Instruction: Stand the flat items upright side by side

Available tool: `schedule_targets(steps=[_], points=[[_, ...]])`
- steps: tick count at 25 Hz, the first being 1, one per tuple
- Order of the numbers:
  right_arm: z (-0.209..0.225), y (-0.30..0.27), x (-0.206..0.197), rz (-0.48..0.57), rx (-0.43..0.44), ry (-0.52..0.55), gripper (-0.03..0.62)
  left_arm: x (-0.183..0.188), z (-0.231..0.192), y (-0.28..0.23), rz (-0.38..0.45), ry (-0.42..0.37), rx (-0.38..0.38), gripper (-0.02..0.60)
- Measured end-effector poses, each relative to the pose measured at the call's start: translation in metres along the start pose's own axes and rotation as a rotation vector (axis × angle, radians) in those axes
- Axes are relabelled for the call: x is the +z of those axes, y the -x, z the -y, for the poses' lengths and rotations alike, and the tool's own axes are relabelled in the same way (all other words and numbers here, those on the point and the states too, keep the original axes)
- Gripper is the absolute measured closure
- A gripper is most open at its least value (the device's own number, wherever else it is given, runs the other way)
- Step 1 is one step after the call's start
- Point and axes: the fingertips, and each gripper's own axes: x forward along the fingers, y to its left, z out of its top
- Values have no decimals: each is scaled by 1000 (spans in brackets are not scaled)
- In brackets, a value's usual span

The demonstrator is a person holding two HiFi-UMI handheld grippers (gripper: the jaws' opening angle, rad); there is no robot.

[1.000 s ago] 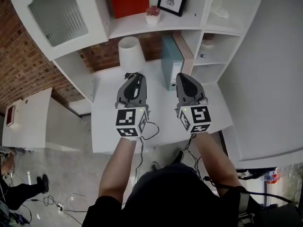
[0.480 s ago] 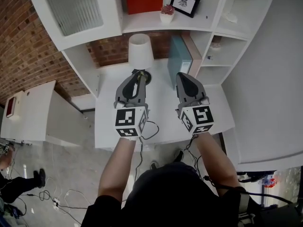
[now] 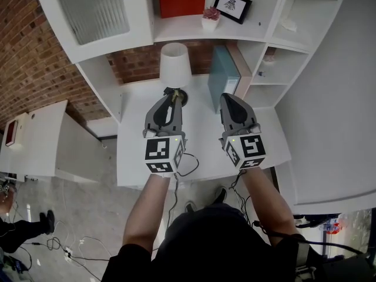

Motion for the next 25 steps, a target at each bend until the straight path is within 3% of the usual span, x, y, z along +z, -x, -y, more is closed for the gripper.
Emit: schedule_targets(steps=[25], points=[[6,-4,-3,-3,6,-19,594,-4,6,-9,-12,48,-28,534]])
